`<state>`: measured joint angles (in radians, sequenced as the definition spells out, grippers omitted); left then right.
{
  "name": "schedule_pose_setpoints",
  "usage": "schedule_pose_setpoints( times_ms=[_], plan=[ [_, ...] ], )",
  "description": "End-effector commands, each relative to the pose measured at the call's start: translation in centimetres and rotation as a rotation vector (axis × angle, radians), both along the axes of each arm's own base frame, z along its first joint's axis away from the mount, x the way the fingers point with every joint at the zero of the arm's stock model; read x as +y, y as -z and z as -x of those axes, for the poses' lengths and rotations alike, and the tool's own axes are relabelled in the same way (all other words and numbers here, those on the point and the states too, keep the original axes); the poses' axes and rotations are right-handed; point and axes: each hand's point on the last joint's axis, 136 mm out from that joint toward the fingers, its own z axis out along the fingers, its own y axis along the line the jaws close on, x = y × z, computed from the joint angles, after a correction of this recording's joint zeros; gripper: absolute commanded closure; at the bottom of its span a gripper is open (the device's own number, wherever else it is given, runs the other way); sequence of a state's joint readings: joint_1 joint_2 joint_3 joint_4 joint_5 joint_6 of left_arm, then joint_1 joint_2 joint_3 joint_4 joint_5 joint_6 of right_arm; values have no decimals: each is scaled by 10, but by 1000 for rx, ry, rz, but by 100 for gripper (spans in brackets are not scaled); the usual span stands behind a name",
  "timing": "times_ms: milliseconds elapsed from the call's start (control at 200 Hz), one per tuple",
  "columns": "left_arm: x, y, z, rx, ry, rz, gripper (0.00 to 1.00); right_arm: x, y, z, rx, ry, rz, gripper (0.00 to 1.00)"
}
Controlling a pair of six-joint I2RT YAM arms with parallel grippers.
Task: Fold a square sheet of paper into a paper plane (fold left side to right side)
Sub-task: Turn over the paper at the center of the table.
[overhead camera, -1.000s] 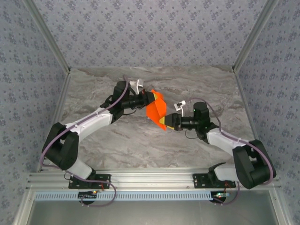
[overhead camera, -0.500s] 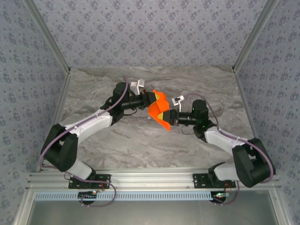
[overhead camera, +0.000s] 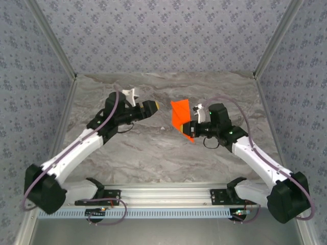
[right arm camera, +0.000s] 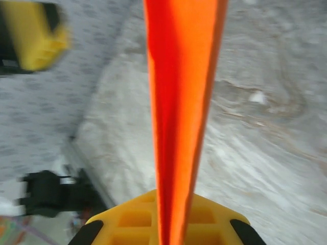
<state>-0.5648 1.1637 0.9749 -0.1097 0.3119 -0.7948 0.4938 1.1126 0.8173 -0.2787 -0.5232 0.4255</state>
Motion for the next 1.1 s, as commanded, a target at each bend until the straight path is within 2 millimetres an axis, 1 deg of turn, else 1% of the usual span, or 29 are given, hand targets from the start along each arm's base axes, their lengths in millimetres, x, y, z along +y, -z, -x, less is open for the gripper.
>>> schedule_pose_setpoints(
  times_ms=[0, 40, 110, 195, 245, 285, 300, 355, 435, 495, 580, 680, 740, 814, 969, 1029, 1034, 1094],
  plan=[
    [45, 9, 8, -46, -124, -225, 32, -46, 36, 12, -65, 43, 513, 95],
    [55, 6, 10, -64, -155, -246, 32, -57, 39, 9, -105, 69, 666, 95],
    [68, 0, 15, -93, -196, -263, 31, -69, 39, 6, -165, 86, 902, 95],
    [78, -5, 18, -120, -234, -269, 30, -74, 39, 0, -223, 90, 1142, 95],
    [84, -6, 20, -126, -254, -275, 31, -71, 38, -3, -265, 81, 1261, 95],
    [87, -6, 21, -126, -268, -284, 31, -70, 44, -5, -287, 59, 1366, 95],
    [89, -6, 21, -126, -273, -288, 31, -65, 38, -8, -309, 67, 1382, 96],
    [93, -5, 22, -126, -288, -301, 31, -59, 42, -12, -341, 48, 1491, 95],
    [96, -5, 23, -127, -296, -309, 31, -52, 56, -15, -361, 2, 1643, 96],
    [97, -5, 23, -127, -299, -311, 30, -45, 69, -16, -367, -35, 1718, 96],
    [98, -4, 23, -127, -301, -314, 31, -34, 87, -17, -377, -77, 1780, 96],
    [98, -2, 23, -123, -301, -317, 30, -25, 106, -16, -373, -114, 1815, 95],
    [98, -1, 22, -121, -301, -320, 30, -22, 115, -14, -370, -134, 1825, 94],
    [97, 2, 22, -113, -298, -323, 30, -17, 128, -10, -348, -169, 1813, 89],
    [89, 7, 21, -88, -268, -316, 30, -5, 150, 7, -276, -263, 1712, 73],
    [85, 9, 20, -75, -254, -309, 30, 5, 155, 17, -260, -314, 1641, 61],
    [85, 9, 20, -75, -252, -309, 30, 7, 155, 19, -258, -319, 1627, 59],
    [80, 13, 19, -58, -235, -301, 30, 16, 155, 28, -239, -353, 1549, 48]
  ],
)
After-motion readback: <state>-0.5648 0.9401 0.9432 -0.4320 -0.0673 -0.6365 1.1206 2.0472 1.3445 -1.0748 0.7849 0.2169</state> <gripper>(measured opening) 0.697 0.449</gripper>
